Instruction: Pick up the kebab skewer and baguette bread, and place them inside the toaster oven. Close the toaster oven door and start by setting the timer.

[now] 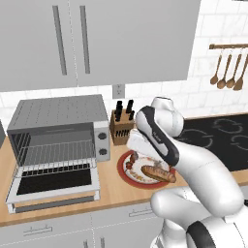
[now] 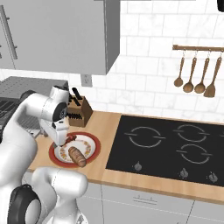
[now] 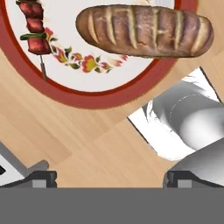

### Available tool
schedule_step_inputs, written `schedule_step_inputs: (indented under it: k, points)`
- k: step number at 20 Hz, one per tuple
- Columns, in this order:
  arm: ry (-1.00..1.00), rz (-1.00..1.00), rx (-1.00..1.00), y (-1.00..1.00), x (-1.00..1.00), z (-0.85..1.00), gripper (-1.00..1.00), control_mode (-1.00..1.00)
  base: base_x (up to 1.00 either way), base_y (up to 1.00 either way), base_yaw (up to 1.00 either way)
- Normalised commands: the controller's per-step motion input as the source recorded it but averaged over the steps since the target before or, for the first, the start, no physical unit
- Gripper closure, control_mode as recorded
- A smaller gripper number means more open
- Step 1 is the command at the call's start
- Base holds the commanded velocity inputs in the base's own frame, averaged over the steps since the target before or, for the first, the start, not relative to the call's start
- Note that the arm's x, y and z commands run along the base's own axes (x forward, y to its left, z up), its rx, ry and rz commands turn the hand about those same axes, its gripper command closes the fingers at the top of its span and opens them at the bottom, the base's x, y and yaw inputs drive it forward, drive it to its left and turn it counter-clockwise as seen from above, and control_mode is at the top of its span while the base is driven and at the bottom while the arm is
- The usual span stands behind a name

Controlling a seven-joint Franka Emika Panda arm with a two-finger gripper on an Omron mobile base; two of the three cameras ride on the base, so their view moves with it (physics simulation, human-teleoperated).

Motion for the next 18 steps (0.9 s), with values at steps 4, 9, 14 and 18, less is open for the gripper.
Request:
schedule_step_inputs:
  k: [4,9,14,18]
  points:
    - [0.00,-0.10,0.00,0.10,0.23,-0.32,-1.00,-1.00,0.00,0.00,0.00]
    - [0.00,-0.09,0.00,0.04,0.19,-0.16,-1.00,-1.00,0.00,0.00,0.00]
    - [0.00,-0.08,0.00,0.03,0.18,-0.32,-1.00,-1.00,0.00,0.00,0.00]
    - [0.00,-0.06,0.00,0.06,0.13,-0.29,-1.00,-1.00,0.00,0.00,0.00]
